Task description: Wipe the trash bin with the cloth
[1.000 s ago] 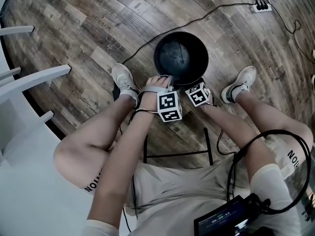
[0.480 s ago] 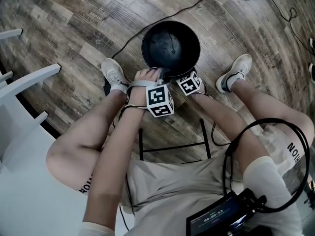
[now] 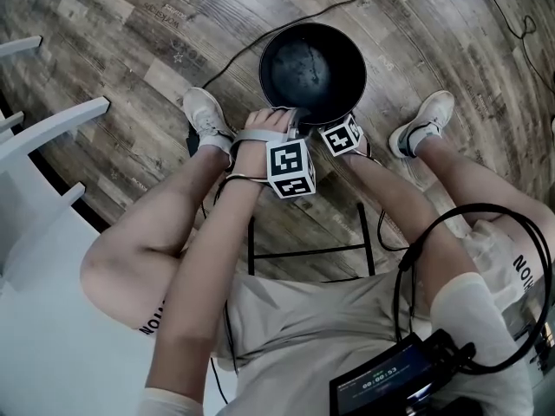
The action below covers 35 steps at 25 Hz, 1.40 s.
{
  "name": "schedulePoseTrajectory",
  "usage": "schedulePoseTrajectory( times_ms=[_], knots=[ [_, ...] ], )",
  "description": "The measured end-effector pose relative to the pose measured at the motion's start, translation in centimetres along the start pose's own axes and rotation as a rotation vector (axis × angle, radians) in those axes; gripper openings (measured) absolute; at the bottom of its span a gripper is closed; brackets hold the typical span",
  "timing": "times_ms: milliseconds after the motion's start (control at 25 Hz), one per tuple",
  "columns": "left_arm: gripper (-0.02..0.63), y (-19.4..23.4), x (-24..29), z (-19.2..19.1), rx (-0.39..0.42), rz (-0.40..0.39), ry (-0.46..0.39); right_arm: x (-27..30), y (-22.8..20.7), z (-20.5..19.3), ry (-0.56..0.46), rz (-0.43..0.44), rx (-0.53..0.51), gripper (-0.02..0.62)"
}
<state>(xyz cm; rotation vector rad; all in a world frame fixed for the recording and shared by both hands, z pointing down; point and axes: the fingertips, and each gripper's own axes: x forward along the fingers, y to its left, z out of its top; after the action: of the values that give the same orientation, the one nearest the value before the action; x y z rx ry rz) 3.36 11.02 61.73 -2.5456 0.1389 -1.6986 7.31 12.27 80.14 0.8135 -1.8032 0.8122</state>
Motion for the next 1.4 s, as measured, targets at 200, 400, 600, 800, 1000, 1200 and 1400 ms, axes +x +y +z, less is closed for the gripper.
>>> schedulePoseTrajectory(
  times_ms=[200, 400, 600, 800, 1000, 1200, 1400],
  knots=[
    [0.098, 0.3, 0.1, 0.0, 0.0, 0.001, -0.001, 0.7, -0.1, 0.1, 0.01, -0.001, 0.006, 0.103],
    [0.098, 0.6, 0.2, 0.0, -0.007, 0.014, 0.008, 0.8, -0.4, 0.3, 0.018, 0.012, 0.031, 0.103],
    [0.098, 0.5, 0.5, 0.2, -0.019, 0.021, 0.002, 0.1, -0.5, 0.1, 0.016, 0.014, 0.048, 0.103],
    [0.1, 0.3, 0.2, -0.6, 0.003, 0.023, 0.025, -2.6, 1.0, 0.1, 0.003, 0.061, 0.137, 0.103],
    [0.151, 1.4, -0.4, -1.6, -0.002, 0.025, 0.036, -5.8, 1.8, 0.9, -0.014, 0.099, 0.128, 0.103],
    [0.155, 1.8, 0.0, -3.3, 0.048, 0.039, 0.095, -8.9, 1.3, 1.8, -0.039, 0.091, 0.205, 0.103],
    [0.155, 1.7, 0.4, -3.6, 0.085, 0.048, 0.111, -12.3, 2.4, 1.7, -0.049, 0.109, 0.21, 0.103]
  ],
)
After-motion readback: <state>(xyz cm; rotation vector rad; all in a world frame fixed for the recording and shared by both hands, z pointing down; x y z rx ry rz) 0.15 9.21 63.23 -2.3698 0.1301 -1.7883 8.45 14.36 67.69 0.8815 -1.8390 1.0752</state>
